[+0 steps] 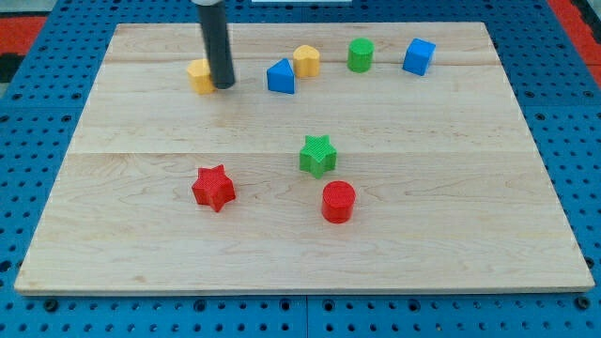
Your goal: Push the red circle towards the bottom right of the board
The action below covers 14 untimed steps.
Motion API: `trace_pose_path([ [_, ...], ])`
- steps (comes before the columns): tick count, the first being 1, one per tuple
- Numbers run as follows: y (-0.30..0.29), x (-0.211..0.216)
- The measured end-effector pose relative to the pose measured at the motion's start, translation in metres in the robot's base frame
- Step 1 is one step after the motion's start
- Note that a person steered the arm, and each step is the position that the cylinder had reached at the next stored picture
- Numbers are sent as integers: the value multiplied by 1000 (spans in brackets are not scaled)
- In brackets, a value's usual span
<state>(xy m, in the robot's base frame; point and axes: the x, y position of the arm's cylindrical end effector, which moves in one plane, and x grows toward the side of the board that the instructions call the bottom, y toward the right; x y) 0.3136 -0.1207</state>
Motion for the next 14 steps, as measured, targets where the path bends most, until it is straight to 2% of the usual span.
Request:
trace_pose_path([
  [1,-15,-32],
  [2,-59,-33],
  [3,-58,-21],
  [5,-9,-16],
  [7,3,-3],
  [9,25,36],
  [10,60,62],
  [12,95,146],
  [14,107,166],
])
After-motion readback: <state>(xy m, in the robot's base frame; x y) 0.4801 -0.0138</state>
